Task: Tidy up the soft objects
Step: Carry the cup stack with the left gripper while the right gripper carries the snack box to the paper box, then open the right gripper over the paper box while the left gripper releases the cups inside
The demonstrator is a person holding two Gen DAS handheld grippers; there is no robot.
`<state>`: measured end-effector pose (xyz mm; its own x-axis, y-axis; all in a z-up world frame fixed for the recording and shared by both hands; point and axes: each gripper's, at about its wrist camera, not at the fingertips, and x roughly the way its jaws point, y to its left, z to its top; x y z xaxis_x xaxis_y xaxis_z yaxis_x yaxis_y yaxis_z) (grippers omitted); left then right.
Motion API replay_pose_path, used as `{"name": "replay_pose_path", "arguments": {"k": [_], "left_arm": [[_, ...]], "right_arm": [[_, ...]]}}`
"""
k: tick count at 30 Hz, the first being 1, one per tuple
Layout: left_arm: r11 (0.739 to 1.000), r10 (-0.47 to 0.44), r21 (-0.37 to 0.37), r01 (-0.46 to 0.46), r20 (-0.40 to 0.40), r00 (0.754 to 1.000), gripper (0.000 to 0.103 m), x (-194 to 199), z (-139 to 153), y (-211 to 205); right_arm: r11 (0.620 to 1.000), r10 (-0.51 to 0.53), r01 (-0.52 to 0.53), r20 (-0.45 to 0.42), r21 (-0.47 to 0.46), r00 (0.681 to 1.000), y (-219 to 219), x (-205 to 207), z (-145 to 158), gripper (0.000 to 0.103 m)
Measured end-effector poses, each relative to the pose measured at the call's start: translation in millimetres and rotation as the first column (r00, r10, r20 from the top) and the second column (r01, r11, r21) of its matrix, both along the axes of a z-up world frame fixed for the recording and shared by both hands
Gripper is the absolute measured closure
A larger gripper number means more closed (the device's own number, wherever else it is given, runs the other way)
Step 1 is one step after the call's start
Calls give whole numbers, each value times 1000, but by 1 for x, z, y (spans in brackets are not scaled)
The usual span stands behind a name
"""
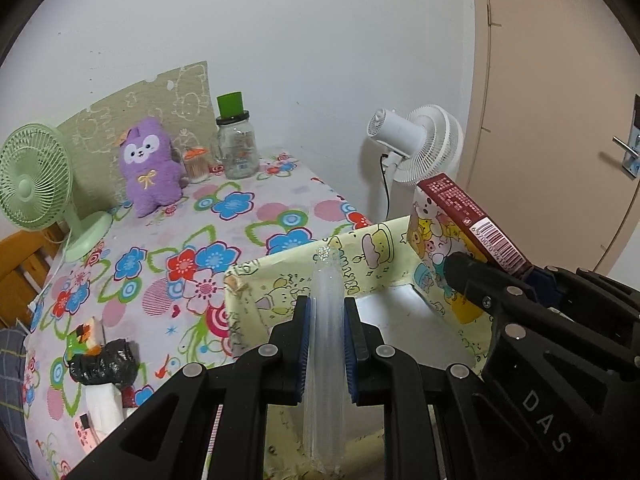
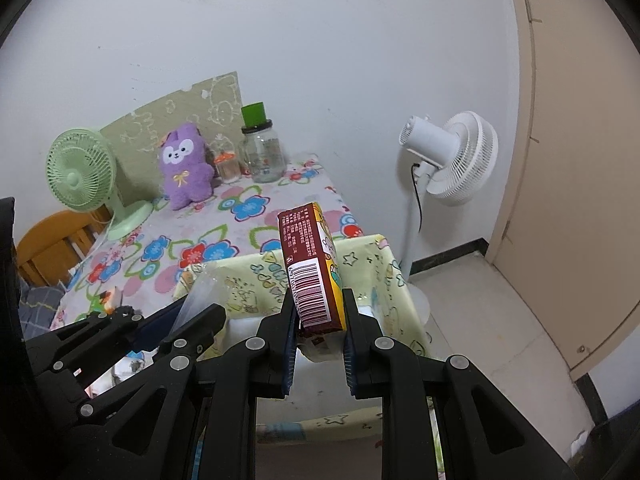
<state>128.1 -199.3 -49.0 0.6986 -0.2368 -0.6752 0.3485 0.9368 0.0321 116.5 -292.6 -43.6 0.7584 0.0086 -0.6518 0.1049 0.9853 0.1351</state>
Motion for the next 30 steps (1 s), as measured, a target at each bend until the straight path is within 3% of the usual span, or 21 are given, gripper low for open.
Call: {"name": "replay_pose_path", "arguments": {"k": [4, 7, 9, 11, 13, 16, 24, 30], "left_arm": [[1000, -2, 8, 2, -14, 1000, 87, 5, -5, -6], [1000, -1, 17, 1, -25, 1000, 66, 9, -9, -8], [1000, 6, 22, -6, -18, 1000, 59, 9, -10, -9], [999, 8, 36, -8, -16, 1000, 38, 10, -12, -10], [999, 14, 37, -13, -14, 1000, 33, 10, -13, -10], [999, 25, 40, -24, -12, 1000, 19, 10, -13, -7], [997, 52, 55, -51, -14, 999, 12, 9, -15, 2], [997, 69, 46, -69, -3, 998, 5, 4, -12, 13]], "right_arm": [[1000, -2, 3, -21, 11, 1000, -6, 3, -6, 80], [1000, -8, 9, -38, 20, 999, -9, 6, -11, 77], [1000, -15, 15, -53, 10, 998, -10, 10, -14, 68], [1000, -15, 16, -55, 8, 998, -11, 10, -16, 42], [1000, -14, 15, -35, 7, 999, -10, 8, -15, 34], [1000, -12, 12, -36, -6, 999, -9, 9, -16, 31], [1000, -5, 5, -45, -10, 999, -1, 10, -19, 30], [1000, 2, -3, -31, -19, 1000, 8, 6, -15, 24]]}}
